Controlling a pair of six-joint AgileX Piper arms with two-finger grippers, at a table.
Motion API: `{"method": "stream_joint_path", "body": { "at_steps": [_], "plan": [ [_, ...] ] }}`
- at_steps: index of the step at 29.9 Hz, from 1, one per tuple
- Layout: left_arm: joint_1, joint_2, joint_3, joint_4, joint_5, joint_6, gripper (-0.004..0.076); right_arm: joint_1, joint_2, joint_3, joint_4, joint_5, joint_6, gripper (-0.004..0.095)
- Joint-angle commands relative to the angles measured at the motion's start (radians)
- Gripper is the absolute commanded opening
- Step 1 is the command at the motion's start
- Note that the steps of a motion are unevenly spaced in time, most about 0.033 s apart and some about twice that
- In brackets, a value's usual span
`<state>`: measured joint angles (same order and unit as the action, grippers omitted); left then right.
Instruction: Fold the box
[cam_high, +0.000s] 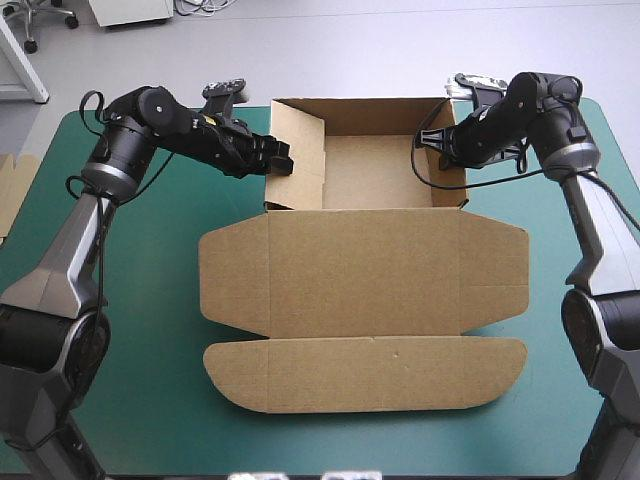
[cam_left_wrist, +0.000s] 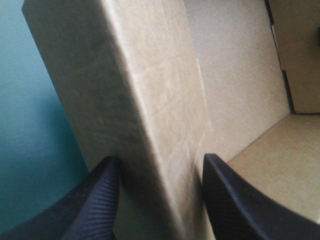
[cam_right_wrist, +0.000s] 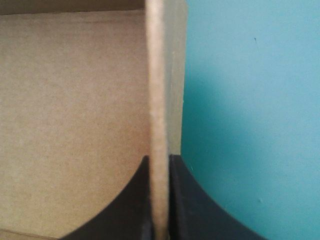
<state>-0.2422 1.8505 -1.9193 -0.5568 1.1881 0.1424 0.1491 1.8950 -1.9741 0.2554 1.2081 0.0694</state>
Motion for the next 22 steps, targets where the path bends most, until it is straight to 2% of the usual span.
{"method": "stream_joint_path", "body": {
  "at_steps": [1,9,17,22],
  "plan": [
    [-0.02,-0.01,-0.078,0.026,0.017,-0.046,0.0366,0.014,-0.06,-0.031,0.076,-0.016,0.013,-0.0007],
    [-0.064,0.061,-0.194,0.204,0.109,-0.108,0.0347,0.064,-0.048,-0.031,0.036,-0.004,0.02,-0.0005],
    [-0.13,0.096,-0.215,0.38,0.109,-0.128,0.013,0.102,-0.025,-0.031,-0.06,0.022,0.033,-0.0003],
    [-0.151,0.117,-0.215,0.468,0.109,-0.142,0.006,0.102,-0.021,-0.031,-0.071,0.022,0.033,-0.0003]
  ]
}}
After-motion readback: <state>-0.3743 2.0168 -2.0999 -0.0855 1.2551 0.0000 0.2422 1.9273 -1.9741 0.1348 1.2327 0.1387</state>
